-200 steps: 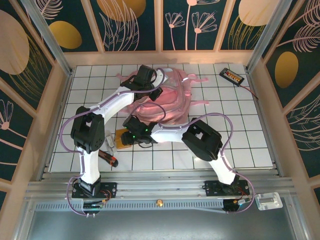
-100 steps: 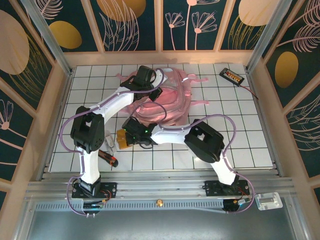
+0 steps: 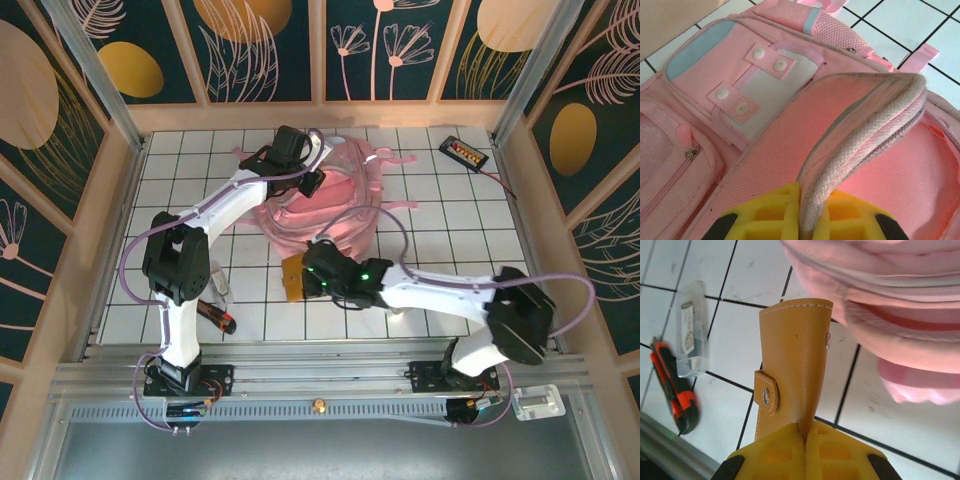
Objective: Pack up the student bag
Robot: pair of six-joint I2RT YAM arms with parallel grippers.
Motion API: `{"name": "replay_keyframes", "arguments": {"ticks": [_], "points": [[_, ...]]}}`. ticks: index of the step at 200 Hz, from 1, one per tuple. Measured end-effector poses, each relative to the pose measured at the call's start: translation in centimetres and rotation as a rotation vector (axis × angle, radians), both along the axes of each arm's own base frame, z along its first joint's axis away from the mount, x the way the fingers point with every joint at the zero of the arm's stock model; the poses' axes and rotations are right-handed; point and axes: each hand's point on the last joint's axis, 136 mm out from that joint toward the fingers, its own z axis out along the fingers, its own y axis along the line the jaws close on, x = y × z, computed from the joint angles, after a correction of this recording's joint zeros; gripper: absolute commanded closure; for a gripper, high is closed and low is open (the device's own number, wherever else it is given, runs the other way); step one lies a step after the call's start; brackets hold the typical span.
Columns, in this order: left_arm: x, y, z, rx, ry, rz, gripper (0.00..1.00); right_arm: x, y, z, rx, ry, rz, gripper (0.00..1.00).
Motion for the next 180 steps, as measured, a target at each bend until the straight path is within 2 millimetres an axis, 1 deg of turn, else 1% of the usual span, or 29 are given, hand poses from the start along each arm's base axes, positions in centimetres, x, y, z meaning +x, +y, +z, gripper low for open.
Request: {"name": "replay_keyframes", "arguments": {"ticks": [19,38,59,70,91,103,126,149,163,180], "points": [[0.1,0.1,0.1,-0.013,0.009,0.017,1.0,1.0,-2.8,2.1,0.067,-0.011,-0.07,1.0],[0.2,0.1,0.4,-0.026,0.015,0.034,1.0,2.8,-5.9,4.2,0.134,-0.032,-0.16,1.0],[0.3,0.1,0.5,-0.041,0.025,0.05,1.0,4.7,-8.8,6.5,0.207,-0.049,-0.247,1.0],[0.3,0.0,0.5,-0.05,0.031,0.058,1.0,6.0,-10.6,7.6,0.247,-0.057,-0.299,1.0],[0.0,-0.1,0.7,-0.073,0.03,0.055,1.0,8.4,-13.3,8.3,0.303,-0.048,-0.384,1.0],[-0.4,-0.1,0.9,-0.081,0.023,0.052,1.0,9.6,-14.4,8.1,0.324,-0.027,-0.419,1.0],[-1.2,-0.4,1.7,-0.095,-0.001,0.039,1.0,11.5,-14.9,7.3,0.379,0.029,-0.443,1.0],[-2.0,-0.8,2.1,-0.101,-0.011,0.025,1.0,12.8,-14.2,6.4,0.426,0.094,-0.441,1.0],[-2.6,-1.0,2.3,-0.103,-0.016,0.017,1.0,13.6,-13.4,6.6,0.462,0.119,-0.428,1.0],[-3.0,-1.2,2.3,-0.105,-0.019,0.009,1.0,14.7,-12.3,7.4,0.512,0.128,-0.406,1.0]]}}
